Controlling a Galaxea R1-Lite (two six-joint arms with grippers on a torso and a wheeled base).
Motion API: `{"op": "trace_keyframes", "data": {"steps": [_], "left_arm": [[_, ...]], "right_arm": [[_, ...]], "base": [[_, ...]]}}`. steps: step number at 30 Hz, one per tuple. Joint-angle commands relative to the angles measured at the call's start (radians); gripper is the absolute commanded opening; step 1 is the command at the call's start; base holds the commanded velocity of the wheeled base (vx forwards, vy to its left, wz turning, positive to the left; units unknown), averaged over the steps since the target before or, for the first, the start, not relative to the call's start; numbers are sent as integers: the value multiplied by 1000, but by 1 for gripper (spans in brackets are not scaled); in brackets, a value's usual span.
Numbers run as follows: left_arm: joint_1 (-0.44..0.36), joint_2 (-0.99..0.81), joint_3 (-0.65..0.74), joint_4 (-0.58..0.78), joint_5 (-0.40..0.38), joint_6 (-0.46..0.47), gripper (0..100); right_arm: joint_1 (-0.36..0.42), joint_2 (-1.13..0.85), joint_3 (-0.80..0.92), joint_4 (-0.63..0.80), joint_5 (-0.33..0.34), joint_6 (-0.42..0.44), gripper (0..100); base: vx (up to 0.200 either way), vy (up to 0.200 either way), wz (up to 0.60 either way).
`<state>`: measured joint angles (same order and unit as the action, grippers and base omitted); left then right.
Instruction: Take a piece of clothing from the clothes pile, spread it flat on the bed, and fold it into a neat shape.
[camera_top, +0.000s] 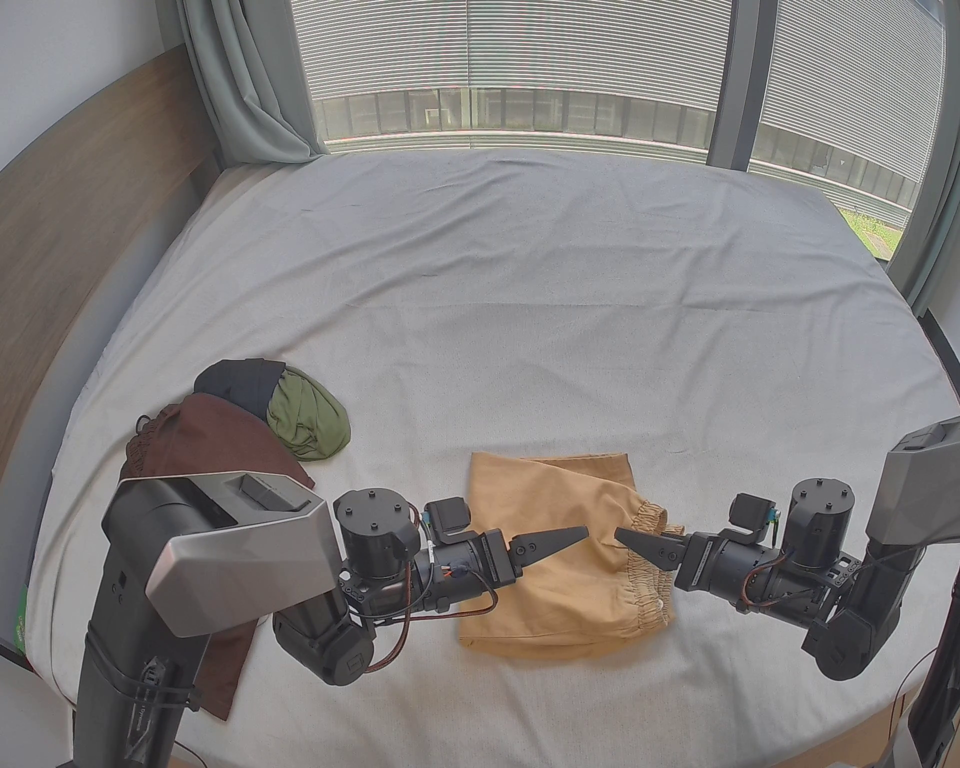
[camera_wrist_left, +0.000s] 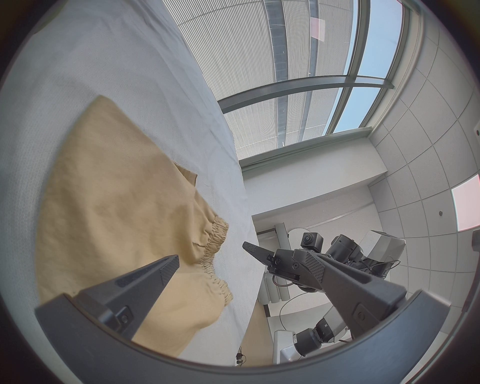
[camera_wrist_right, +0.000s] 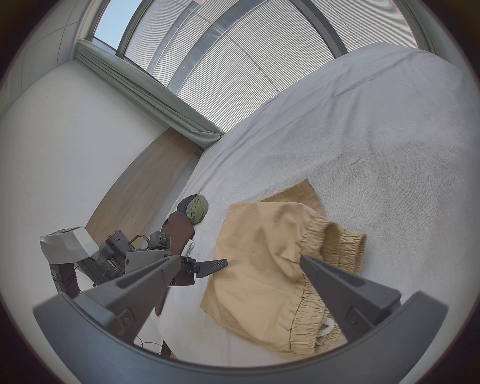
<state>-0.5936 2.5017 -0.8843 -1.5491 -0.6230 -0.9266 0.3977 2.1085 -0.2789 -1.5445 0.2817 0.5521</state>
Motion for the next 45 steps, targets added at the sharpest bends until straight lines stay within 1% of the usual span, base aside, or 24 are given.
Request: {"op": "trace_keyframes", "data": {"steps": [1,7,12,13,15,18,23,28,37,45], "left_arm": [[25,-53,7,-3,37,12,100],[75,-124,61,-3,35,20,100],[115,-152,114,-2,34,107,100],[115,-152,114,-2,34,107,100],[141,-162,148,-2,32,158,100],[169,-162,176,-3,32,180,100],[218,-196,222,-3,23,252,100],[255,-234,254,-3,20,258,100],[268,-279,303,-3,20,265,100],[290,-317,330,-3,19,299,100]], "right_arm": [[13,13,4,0,1,0,100],[30,28,10,0,-1,2,100],[59,59,10,-2,-3,3,100],[59,59,10,-2,-3,3,100],[70,85,10,-2,-4,5,100],[78,126,12,-2,-6,5,100],[81,183,10,-3,-9,6,100],[89,185,10,-3,-10,6,100],[92,180,10,-3,-10,6,100],[93,171,10,-3,-10,5,100]], "base": [[0,0,0],[0,0,0],[0,0,0],[0,0,0],[0,0,0],[0,0,0],[0,0,0],[0,0,0],[0,0,0],[0,0,0]]}}
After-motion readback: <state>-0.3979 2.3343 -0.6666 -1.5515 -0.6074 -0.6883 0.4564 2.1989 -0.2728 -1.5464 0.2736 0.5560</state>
